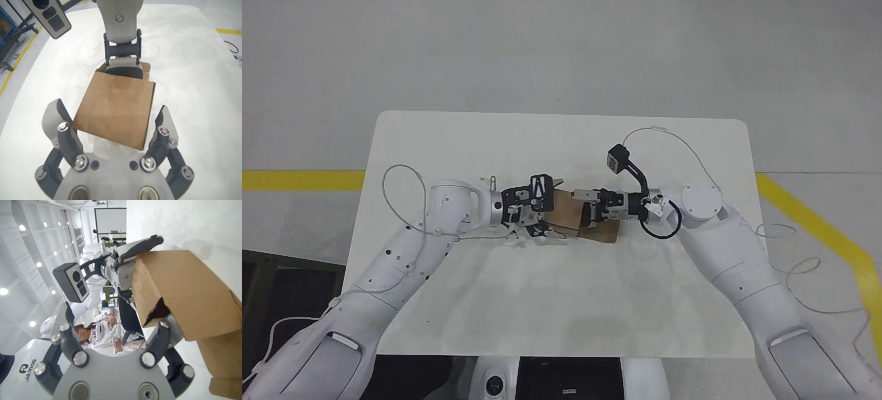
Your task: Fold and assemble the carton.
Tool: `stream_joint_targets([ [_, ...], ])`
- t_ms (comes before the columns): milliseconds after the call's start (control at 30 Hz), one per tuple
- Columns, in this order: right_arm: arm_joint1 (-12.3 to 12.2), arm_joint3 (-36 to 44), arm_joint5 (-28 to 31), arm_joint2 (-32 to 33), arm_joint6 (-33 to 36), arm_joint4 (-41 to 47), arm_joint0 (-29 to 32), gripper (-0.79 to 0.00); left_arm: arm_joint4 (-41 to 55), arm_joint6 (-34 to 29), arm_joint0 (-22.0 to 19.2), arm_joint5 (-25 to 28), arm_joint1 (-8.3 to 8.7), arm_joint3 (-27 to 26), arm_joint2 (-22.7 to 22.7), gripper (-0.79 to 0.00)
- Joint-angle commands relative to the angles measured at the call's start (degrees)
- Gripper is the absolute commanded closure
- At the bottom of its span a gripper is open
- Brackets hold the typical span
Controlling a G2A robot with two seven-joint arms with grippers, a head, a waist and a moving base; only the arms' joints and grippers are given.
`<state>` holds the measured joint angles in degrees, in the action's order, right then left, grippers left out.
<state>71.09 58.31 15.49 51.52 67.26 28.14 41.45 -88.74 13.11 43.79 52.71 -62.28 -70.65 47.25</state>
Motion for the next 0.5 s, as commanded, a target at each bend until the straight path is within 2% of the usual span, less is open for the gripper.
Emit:
stream_joint_targets([
  [0,-0.48,1.05,-0.31,1.16,0.64,-0.23,0.73,-0.785,-0.02,-0.13,-0.06,-0.04,-0.06,0.06,-0.02,-0.785],
  [167,-2.19,5.32,-2.19,4.67,1.74,-2.79,3.55,-0.785,0.22,-0.36,-0.02,-0.1,-0.16,0.19,0.1,-0.785],
  [467,-4.89,11.82,-3.86,11.56,-2.34,-8.82,8.61,-0.785,0.94,-0.77,0.09,0.05,-0.32,0.26,0.42,-0.785],
])
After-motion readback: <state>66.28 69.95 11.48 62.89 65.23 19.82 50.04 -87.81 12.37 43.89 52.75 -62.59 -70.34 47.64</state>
